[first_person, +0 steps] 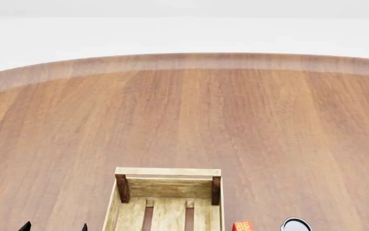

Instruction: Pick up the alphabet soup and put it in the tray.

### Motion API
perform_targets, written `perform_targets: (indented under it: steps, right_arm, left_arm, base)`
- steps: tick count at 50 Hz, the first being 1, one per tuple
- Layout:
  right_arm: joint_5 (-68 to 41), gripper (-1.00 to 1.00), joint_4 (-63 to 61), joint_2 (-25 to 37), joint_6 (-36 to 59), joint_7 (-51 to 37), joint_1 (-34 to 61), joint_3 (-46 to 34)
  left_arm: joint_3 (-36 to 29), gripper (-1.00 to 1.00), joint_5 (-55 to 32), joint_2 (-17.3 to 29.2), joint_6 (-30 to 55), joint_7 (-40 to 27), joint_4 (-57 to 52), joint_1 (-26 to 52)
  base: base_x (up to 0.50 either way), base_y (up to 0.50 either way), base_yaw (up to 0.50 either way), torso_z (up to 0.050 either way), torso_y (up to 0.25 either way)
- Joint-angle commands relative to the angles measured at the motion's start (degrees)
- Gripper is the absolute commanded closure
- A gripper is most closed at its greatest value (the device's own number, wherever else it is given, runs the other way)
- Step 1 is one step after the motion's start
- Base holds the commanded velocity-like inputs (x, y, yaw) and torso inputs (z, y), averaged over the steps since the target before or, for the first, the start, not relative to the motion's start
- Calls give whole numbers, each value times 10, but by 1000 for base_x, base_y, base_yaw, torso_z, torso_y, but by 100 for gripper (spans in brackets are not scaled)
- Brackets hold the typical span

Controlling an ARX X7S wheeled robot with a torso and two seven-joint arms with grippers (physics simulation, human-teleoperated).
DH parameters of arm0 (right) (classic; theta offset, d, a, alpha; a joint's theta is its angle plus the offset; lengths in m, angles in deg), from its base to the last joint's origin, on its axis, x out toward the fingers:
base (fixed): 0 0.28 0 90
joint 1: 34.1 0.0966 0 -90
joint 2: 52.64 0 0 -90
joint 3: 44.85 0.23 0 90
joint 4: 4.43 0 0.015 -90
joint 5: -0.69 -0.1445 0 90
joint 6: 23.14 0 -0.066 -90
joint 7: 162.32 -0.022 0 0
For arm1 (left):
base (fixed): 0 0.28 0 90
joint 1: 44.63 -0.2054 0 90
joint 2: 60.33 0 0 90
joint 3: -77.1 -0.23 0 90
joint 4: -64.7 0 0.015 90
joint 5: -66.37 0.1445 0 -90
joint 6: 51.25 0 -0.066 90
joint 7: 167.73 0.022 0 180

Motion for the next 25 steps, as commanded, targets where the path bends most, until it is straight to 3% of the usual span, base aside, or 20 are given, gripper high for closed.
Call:
perform_targets:
  steps: [1, 25]
  right_arm:
    - [4, -100, 22, 0, -10, 1, 8, -3]
    - [15, -100, 67, -1, -31, 7, 27, -20]
  left_arm:
    - [-3, -100, -2, 2, 0, -2, -1, 0]
    - [-8, -100, -6, 6, -2, -7, 0, 2]
  base:
    - [0, 0, 0, 0, 0]
    - [0, 0, 0, 0, 0]
